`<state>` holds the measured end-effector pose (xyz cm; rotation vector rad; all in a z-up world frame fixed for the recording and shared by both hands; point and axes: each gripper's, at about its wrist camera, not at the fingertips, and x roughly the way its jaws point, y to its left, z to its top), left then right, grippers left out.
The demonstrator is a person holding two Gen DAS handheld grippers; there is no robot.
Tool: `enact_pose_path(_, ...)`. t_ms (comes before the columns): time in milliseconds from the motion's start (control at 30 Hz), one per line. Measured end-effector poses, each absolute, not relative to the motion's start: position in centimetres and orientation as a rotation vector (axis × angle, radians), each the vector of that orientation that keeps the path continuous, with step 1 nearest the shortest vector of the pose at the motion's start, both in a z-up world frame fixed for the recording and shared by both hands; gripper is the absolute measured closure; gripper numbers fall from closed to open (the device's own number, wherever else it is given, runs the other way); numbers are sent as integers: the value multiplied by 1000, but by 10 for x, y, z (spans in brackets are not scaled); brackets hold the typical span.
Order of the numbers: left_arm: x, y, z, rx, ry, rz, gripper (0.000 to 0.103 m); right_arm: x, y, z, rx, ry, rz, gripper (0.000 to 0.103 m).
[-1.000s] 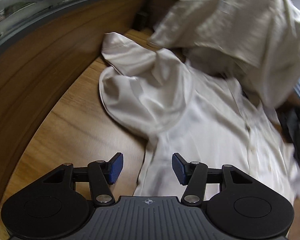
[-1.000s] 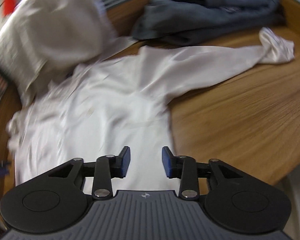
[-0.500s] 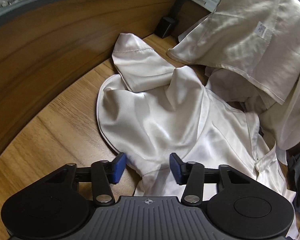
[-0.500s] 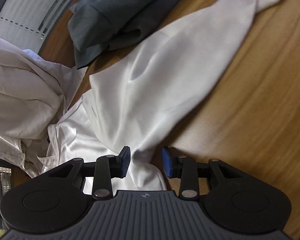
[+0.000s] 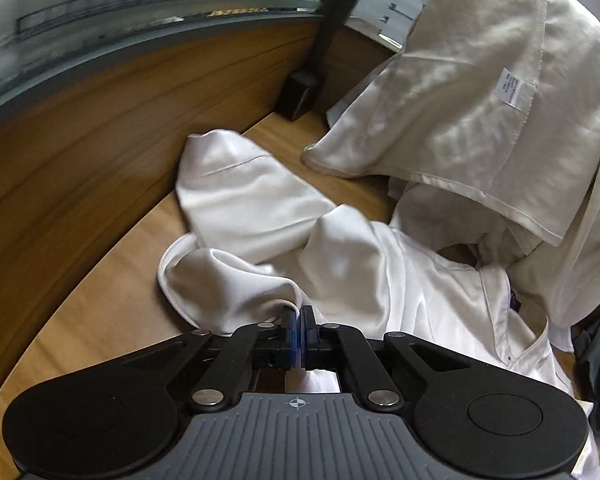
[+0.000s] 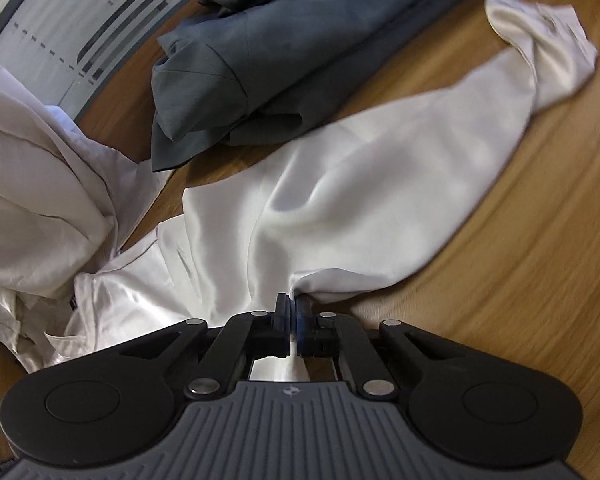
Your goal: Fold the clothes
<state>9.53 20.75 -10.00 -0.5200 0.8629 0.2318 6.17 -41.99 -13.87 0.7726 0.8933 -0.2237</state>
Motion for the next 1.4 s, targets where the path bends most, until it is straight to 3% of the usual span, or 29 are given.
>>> enact_pose_path(567,174,194,-91,-378,873,134,98,128,-433,-117,572,863,-178,101)
enact_pose_path(633,177,193,-96,-361,882,110,94,132,-429,-115,526,885,-161,97)
enact_pose_path(700,173,191,-96,-342,892,85,80,137,-425,-114,479,907,-145,88)
enact_pose_path(733,168,191,-94,-335,889,73,75,137,-423,-112,456,913,-135,72)
enact_pose_path(767,163,190,-92,-328,886,62,60,135,-422,-109,432,907,-124,59)
enact_pose_path(800,157,189,-90,-320,883,51,47,131,-421,-105,412,902,-112,55)
enact_pose_path(867,143,188,-84,-325,876,31,39,123,-420,-98,385,906,-79,53)
enact_pose_path(1100,74,183,-67,-326,870,26,28,74,-415,-78,269,923,62,49)
enact_pose_path(1400,-26,164,-85,-240,982,-8,25,-11,-405,-78,194,977,151,48)
